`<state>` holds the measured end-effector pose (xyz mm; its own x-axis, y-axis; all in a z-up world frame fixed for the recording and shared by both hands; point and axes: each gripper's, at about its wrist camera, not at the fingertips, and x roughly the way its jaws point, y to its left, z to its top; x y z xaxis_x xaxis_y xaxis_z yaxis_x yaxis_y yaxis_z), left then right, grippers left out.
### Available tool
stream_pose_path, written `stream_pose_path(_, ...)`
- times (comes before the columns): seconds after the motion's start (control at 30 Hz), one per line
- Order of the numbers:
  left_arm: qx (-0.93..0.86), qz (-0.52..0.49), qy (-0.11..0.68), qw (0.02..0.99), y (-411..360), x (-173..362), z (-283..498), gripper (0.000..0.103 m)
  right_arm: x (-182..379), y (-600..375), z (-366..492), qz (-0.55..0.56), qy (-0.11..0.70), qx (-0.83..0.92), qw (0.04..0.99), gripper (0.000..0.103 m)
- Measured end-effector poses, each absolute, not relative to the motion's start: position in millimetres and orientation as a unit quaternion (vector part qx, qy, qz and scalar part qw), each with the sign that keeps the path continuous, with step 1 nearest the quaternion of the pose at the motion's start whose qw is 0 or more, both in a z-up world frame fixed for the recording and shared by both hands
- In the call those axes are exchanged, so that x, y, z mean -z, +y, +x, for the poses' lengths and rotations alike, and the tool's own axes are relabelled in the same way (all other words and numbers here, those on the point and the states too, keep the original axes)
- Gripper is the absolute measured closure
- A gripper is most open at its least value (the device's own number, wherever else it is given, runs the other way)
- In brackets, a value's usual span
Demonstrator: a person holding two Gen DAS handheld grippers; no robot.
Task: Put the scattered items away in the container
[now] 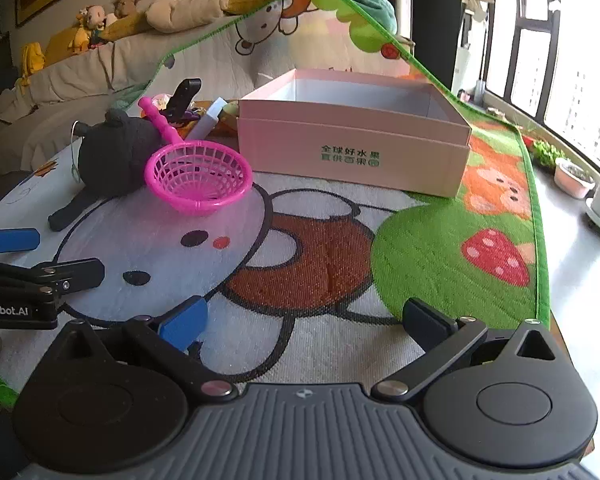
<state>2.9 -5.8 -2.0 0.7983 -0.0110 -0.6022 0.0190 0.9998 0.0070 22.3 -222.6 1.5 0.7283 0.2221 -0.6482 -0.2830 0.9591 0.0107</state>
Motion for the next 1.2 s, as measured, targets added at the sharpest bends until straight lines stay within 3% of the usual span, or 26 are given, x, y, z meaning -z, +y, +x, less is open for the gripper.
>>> stream_pose_path(0.9,0.039,-0.001,0.317,0.948,4.7,-19.9,18.1,0.000,5.8,-225.9,4.8,-0.043,0.298,-0.139,0.943,0.000)
stream_pose_path(1.2,0.012,0.072,0.282,0.957,-8.9,-30.6,68.1,0.000,4.4,-227.2,5.5,-0.052,0.294,-0.151,0.942,0.000)
